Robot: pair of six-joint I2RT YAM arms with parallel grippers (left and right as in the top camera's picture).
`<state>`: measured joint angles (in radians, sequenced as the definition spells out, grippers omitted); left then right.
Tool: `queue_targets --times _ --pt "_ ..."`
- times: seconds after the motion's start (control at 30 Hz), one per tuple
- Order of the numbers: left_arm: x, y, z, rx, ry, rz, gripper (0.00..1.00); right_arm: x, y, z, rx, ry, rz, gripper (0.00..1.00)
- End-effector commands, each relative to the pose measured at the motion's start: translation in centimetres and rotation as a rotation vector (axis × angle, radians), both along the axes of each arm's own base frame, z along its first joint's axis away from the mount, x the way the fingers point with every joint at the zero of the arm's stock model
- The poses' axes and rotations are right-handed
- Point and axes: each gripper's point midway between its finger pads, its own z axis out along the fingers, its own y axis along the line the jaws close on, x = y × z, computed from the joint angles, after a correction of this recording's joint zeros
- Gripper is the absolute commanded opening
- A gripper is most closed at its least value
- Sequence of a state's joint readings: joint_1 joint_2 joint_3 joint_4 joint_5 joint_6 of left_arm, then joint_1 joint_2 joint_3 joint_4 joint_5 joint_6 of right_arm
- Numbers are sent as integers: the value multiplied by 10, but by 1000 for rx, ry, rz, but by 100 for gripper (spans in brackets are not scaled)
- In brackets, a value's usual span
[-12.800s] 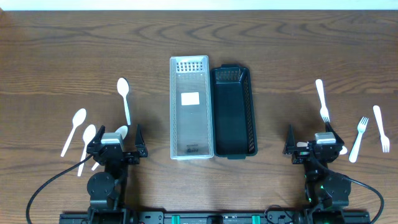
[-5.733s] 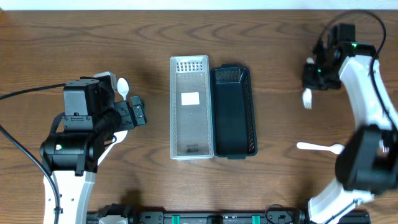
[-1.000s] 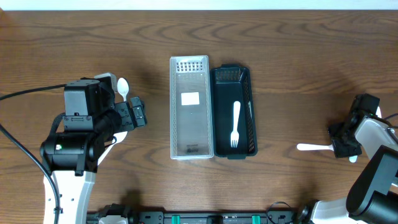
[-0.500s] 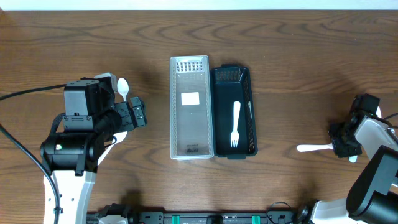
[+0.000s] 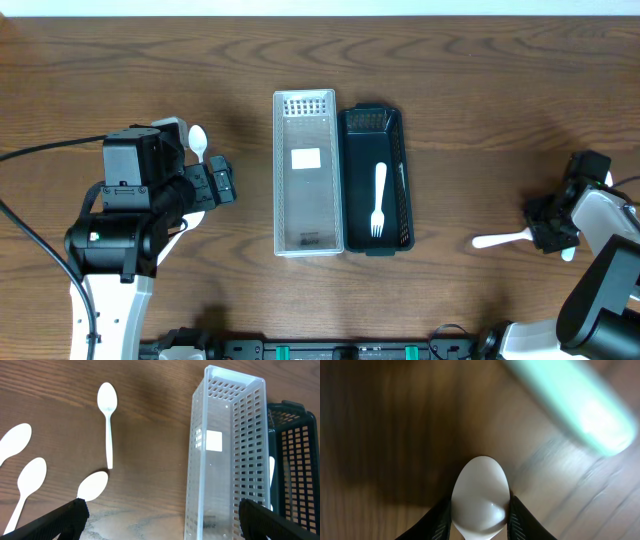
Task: Pack container
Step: 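Grasp the white spoon on the right with the right gripper, then place the spoon into the black basket beside the fork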
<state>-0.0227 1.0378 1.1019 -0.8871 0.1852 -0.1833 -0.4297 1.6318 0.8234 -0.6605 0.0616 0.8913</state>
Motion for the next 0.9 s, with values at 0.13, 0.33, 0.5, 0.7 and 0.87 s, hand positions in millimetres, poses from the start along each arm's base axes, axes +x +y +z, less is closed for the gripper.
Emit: queue_targets --times 0.13,0.33,0.5,0.7,0.87 --pt "2 -2 8 -9 -17 -6 98 78 47 100 -32 -265 402 1" --pt "2 -2 7 -9 -17 -6 98 125 142 197 -106 -454 823 1" --pt "1 -2 7 -9 -16 -6 98 134 232 239 -147 -570 1126 1" --pt "-1 -2 5 -9 -3 -7 98 130 283 199 -182 -455 1318 1" --pt "-2 -2 5 -9 0 -7 98 128 297 134 -128 -271 1385 1"
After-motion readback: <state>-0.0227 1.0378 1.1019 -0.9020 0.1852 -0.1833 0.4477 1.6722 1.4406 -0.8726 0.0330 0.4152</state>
